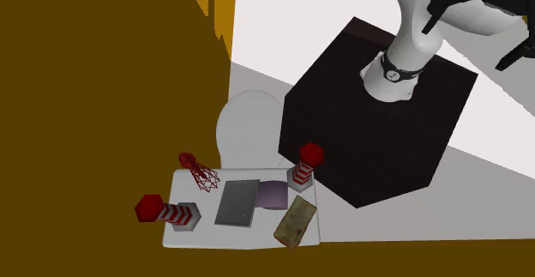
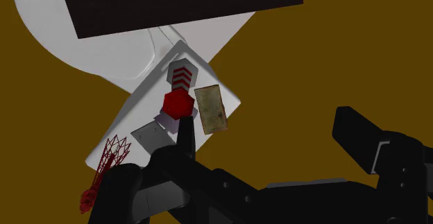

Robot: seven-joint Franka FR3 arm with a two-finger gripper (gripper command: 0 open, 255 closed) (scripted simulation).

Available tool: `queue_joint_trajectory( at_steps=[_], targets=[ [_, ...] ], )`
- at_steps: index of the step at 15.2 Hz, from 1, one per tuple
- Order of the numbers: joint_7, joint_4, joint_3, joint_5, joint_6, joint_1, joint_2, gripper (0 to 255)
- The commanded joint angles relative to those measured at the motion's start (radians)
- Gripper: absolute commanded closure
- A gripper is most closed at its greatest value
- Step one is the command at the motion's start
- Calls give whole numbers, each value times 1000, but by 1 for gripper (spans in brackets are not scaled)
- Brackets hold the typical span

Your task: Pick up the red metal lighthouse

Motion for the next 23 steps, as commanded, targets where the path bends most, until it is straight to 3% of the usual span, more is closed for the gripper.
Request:
queue_joint_trajectory(
  at_steps=[1,12,23],
  targets=[
    [0,0,0,0,0,0,0,0],
    [-85,-215,-56,-133,452,-71,116,0],
    [-117,-240,-118,-272,924,-166,425,0]
  ],
)
